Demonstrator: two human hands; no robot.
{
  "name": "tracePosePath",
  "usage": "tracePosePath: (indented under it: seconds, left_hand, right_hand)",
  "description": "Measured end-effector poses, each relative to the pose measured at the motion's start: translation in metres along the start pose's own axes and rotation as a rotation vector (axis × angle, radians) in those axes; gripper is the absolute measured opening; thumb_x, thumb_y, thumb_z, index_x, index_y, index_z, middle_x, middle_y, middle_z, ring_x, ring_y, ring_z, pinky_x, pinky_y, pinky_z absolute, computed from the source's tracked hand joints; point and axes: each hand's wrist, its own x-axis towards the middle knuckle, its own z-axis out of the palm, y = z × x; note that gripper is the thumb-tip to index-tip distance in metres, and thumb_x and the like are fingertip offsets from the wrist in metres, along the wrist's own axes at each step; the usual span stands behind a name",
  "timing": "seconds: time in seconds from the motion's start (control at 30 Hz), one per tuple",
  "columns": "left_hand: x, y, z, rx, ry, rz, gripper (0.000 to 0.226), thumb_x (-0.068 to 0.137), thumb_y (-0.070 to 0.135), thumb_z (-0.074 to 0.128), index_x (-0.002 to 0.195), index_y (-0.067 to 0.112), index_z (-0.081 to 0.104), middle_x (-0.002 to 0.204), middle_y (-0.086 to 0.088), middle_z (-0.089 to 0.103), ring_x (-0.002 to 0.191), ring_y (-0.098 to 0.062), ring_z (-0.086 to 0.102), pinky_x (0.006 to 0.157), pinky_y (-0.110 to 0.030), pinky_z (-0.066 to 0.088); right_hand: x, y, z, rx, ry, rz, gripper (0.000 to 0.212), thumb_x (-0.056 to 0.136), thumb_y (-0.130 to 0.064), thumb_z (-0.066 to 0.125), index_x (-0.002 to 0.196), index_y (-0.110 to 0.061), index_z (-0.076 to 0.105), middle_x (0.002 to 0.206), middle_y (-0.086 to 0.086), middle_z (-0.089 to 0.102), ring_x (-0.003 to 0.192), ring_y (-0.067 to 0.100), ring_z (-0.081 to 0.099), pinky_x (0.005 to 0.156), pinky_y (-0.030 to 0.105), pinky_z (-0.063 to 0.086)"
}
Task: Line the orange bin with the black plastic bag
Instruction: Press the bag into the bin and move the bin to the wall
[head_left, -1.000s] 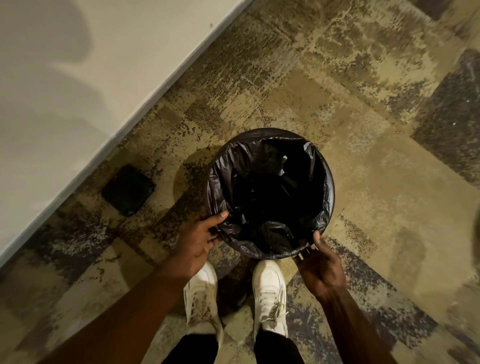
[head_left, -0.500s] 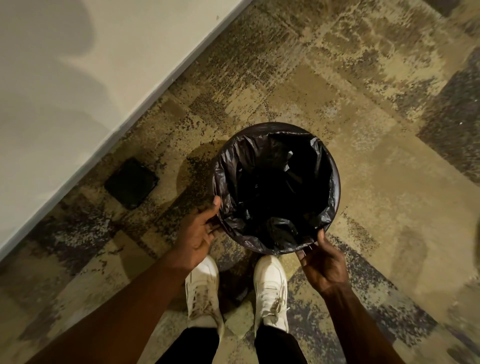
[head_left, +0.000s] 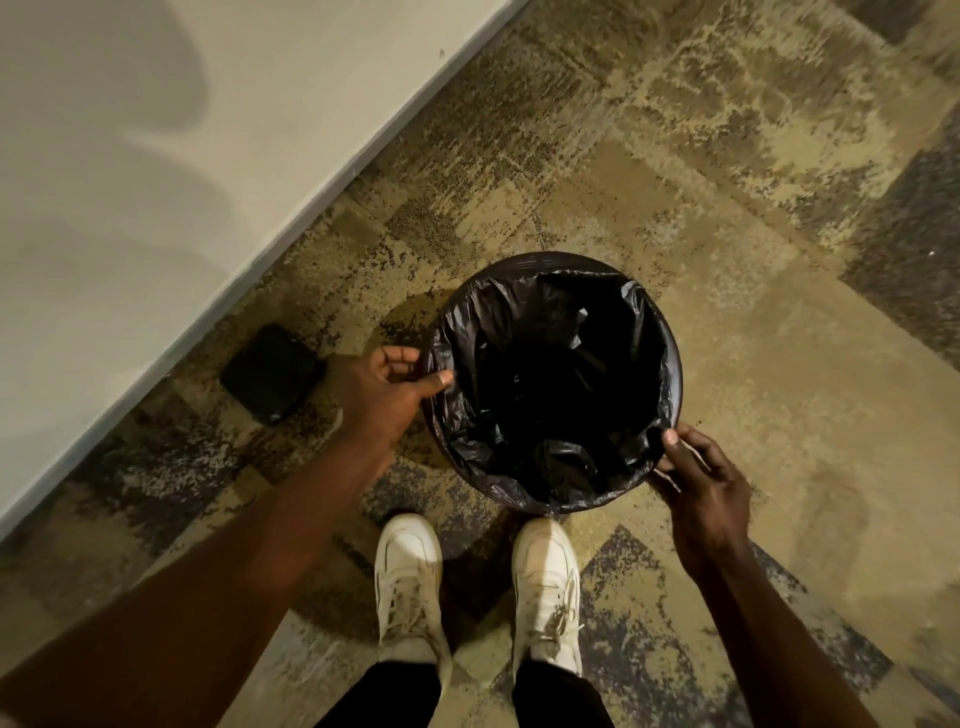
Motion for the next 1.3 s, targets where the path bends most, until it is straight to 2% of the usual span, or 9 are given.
tracePosePath:
  seconds: [0.2, 0.33, 0.53, 0.67, 0.73, 0.83, 1.0, 1.17, 1.3]
  left_hand:
    - [-0.007, -0.003, 0.007, -0.039, 0.078, -0.016, 0.042, 0.077, 0.012, 0.093, 0.114, 0.008, 0.073, 0.091, 0.000, 0.076, 0.079, -0.013, 0.073, 0.063, -0.026, 0.057]
    - [-0.009, -0.004, 0.009, -0.067, 0.068, -0.024, 0.038, 0.081, 0.009, 0.090, 0.117, 0.011, 0.076, 0.100, -0.002, 0.080, 0.090, -0.018, 0.077, 0.074, -0.032, 0.063]
    - [-0.013, -0.001, 0.001, -0.069, 0.072, -0.008, 0.039, 0.081, 0.008, 0.089, 0.118, 0.013, 0.077, 0.098, 0.001, 0.081, 0.087, -0.012, 0.077, 0.071, -0.027, 0.065]
    - [-0.020, 0.000, -0.014, -0.057, 0.119, 0.001, 0.042, 0.080, 0.011, 0.090, 0.120, 0.014, 0.077, 0.098, 0.002, 0.080, 0.090, -0.012, 0.077, 0.076, -0.030, 0.064]
    - [-0.025, 0.003, -0.027, -0.032, 0.157, 0.040, 0.041, 0.081, 0.013, 0.090, 0.120, 0.014, 0.077, 0.096, 0.004, 0.079, 0.087, -0.009, 0.075, 0.075, -0.027, 0.063]
    - [-0.027, 0.007, -0.050, -0.009, 0.213, 0.102, 0.037, 0.081, 0.018, 0.090, 0.116, 0.016, 0.078, 0.095, 0.004, 0.079, 0.086, -0.010, 0.075, 0.077, -0.029, 0.063]
    - [-0.021, 0.021, -0.091, -0.024, 0.287, 0.189, 0.035, 0.079, 0.013, 0.091, 0.105, 0.029, 0.074, 0.094, 0.015, 0.075, 0.077, 0.011, 0.070, 0.073, -0.011, 0.058]
    - [0.002, 0.030, -0.135, -0.066, 0.359, 0.167, 0.036, 0.078, 0.017, 0.093, 0.105, 0.033, 0.076, 0.100, 0.003, 0.081, 0.095, -0.018, 0.079, 0.088, -0.040, 0.065]
    - [0.019, 0.035, -0.151, -0.150, 0.339, 0.170, 0.033, 0.084, 0.009, 0.087, 0.110, 0.025, 0.075, 0.095, 0.012, 0.079, 0.085, 0.000, 0.078, 0.079, -0.027, 0.065]
  right_hand:
    - [0.004, -0.006, 0.002, -0.126, 0.025, -0.085, 0.033, 0.094, -0.013, 0.077, 0.126, -0.004, 0.072, 0.108, 0.008, 0.082, 0.095, 0.025, 0.078, 0.072, 0.030, 0.064]
    - [0.004, -0.007, 0.003, -0.181, 0.010, -0.124, 0.029, 0.096, -0.011, 0.075, 0.124, -0.002, 0.071, 0.102, 0.004, 0.083, 0.094, 0.023, 0.078, 0.073, 0.033, 0.066]
    - [0.003, -0.014, 0.013, -0.282, -0.035, -0.192, 0.020, 0.099, -0.007, 0.070, 0.118, 0.000, 0.071, 0.095, 0.001, 0.083, 0.094, 0.022, 0.079, 0.074, 0.030, 0.066]
    - [0.005, -0.014, 0.026, -0.374, -0.051, -0.201, 0.017, 0.099, -0.011, 0.072, 0.115, -0.005, 0.072, 0.099, 0.005, 0.082, 0.098, 0.030, 0.079, 0.085, 0.050, 0.066]
    - [0.006, -0.018, 0.039, -0.397, -0.069, -0.216, 0.014, 0.098, -0.013, 0.073, 0.111, -0.009, 0.073, 0.101, 0.008, 0.081, 0.101, 0.036, 0.077, 0.088, 0.058, 0.063]
    - [0.009, -0.028, 0.066, -0.433, -0.130, -0.244, 0.012, 0.099, -0.015, 0.073, 0.110, -0.012, 0.072, 0.103, 0.010, 0.081, 0.100, 0.033, 0.078, 0.088, 0.058, 0.064]
    - [0.020, -0.053, 0.126, -0.555, -0.259, -0.349, 0.013, 0.100, -0.021, 0.072, 0.109, -0.011, 0.071, 0.102, 0.013, 0.079, 0.098, 0.031, 0.078, 0.082, 0.057, 0.066]
    - [0.043, -0.082, 0.208, -0.670, -0.393, -0.493, 0.016, 0.099, -0.035, 0.073, 0.105, -0.021, 0.074, 0.097, 0.006, 0.081, 0.092, 0.029, 0.079, 0.080, 0.059, 0.064]
    - [0.069, -0.099, 0.260, -0.757, -0.469, -0.593, 0.023, 0.099, -0.043, 0.071, 0.108, -0.023, 0.073, 0.096, 0.002, 0.081, 0.087, 0.024, 0.080, 0.076, 0.057, 0.065]
